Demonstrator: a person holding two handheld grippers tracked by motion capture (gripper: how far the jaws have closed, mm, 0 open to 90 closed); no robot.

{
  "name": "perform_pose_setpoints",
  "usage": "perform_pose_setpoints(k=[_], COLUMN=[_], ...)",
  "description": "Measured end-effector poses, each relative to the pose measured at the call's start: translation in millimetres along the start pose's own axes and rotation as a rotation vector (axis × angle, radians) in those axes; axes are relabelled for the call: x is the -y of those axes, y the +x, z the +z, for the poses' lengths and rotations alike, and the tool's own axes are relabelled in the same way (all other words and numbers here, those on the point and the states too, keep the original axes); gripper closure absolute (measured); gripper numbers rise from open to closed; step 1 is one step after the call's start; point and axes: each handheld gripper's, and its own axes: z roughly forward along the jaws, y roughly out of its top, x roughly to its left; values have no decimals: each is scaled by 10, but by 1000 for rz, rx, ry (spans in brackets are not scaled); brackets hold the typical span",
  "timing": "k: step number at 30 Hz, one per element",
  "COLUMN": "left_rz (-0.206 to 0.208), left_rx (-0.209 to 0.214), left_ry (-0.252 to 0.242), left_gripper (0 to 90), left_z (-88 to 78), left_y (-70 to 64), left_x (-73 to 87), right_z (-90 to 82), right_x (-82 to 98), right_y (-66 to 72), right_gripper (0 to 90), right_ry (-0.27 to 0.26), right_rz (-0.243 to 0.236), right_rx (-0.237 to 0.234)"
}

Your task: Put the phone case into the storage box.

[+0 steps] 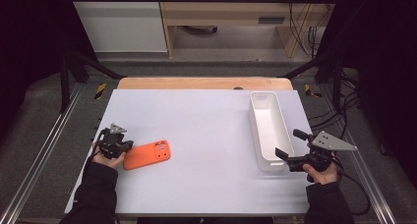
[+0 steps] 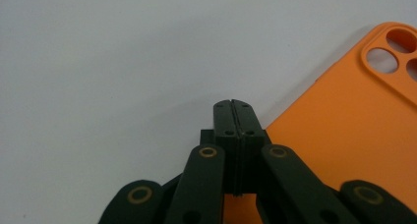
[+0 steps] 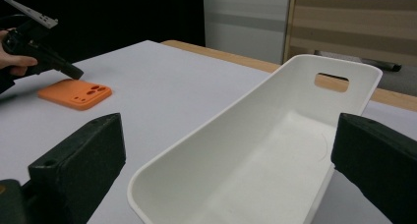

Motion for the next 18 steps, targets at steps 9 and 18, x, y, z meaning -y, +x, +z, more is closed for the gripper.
perform_pose_setpoints(k=[9,18], left_rz=[-9,0], left_rx=[21,35], left_ry=[1,0], left_gripper=[900,900], left_z=[-86,-147], left_y=[-50,-112], left_x=[101,174], right_z=[-3,-2], right_x=[-1,-1], right_y=[1,0], right_gripper=[5,4], right_ry=[3,2], right_rz=[2,-1], right_rx=[-2,-3])
